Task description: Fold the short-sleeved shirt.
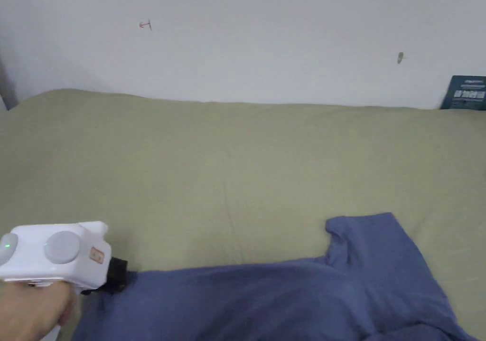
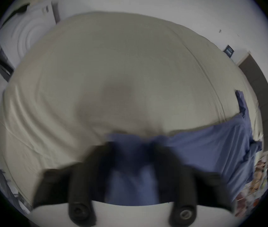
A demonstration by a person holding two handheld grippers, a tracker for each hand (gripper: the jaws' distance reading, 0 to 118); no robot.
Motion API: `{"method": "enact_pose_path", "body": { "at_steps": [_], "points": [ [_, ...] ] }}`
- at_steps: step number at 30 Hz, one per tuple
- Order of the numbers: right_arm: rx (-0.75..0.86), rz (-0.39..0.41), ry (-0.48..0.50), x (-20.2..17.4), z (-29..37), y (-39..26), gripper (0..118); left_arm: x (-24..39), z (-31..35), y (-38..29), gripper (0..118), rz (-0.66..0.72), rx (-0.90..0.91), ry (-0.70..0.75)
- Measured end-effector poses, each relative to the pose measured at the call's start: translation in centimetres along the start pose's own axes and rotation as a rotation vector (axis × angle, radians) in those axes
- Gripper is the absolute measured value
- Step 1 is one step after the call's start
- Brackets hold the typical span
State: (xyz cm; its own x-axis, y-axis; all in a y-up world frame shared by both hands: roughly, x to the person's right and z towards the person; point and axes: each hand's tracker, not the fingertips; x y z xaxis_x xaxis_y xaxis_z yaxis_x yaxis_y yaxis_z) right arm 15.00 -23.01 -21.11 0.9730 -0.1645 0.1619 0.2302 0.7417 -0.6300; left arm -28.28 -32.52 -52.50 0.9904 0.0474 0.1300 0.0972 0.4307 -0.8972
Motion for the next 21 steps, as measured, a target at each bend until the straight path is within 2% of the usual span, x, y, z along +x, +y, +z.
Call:
{"method": "enact_pose_path", "body": {
  "at_steps": [1, 6, 8, 10, 11, 12, 13, 14, 15, 18, 21],
  "points": [
    [-0.007, -0.013, 0.014, 0.2, -0.3, 0.3, 2, 0.1, 0.1, -0.2, 3, 0.003, 0.006, -0.046],
    [-0.058, -0.182, 0.085, 3.8, -4.5, 4.8, 2, 0.9, 1.5, -1.8, 3, 0.023, 0.034, -0.081],
    [-0.022, -0.166, 0.01, 5.8, -7.4, 7.9, 2, 0.9, 1.7, -1.7, 3, 0.021, 0.039, -0.08],
    [-0.008, -0.081, -0.003, 7.6, -11.2, 11.2, 4, 1.1, 1.8, -1.9, 3, 0.023, 0.03, -0.098],
    [-0.036, -0.037, -0.013, 8.1, -13.1, 12.7, 15, 0.8, 1.3, -1.5, 3, 0.018, 0.025, -0.1],
    [-0.081, 0.04, -0.049, 8.7, -15.2, 14.5, 50, 0.9, 1.3, -1.6, 3, 0.016, 0.021, -0.094],
    [-0.158, 0.081, -0.025, 9.4, -17.6, 15.8, 83, 1.0, 1.3, -1.6, 3, 0.014, 0.021, -0.092],
    [-0.227, 0.108, 0.002, 10.0, -19.6, 16.9, 102, 1.0, 1.4, -1.6, 3, 0.014, 0.02, -0.093],
    [-0.247, 0.086, 0.01, 10.5, -21.3, 17.3, 106, 0.8, 1.0, -1.3, 3, 0.017, 0.018, -0.093],
    [-0.328, 0.019, 0.017, 12.3, -25.3, 18.3, 106, 1.0, 1.0, -1.3, 3, 0.007, 0.018, -0.084],
    [-0.429, -0.054, -0.063, 14.0, -28.0, 17.6, 107, 0.9, 0.6, -1.2, 3, 0.006, 0.015, -0.082]
  ]
}}
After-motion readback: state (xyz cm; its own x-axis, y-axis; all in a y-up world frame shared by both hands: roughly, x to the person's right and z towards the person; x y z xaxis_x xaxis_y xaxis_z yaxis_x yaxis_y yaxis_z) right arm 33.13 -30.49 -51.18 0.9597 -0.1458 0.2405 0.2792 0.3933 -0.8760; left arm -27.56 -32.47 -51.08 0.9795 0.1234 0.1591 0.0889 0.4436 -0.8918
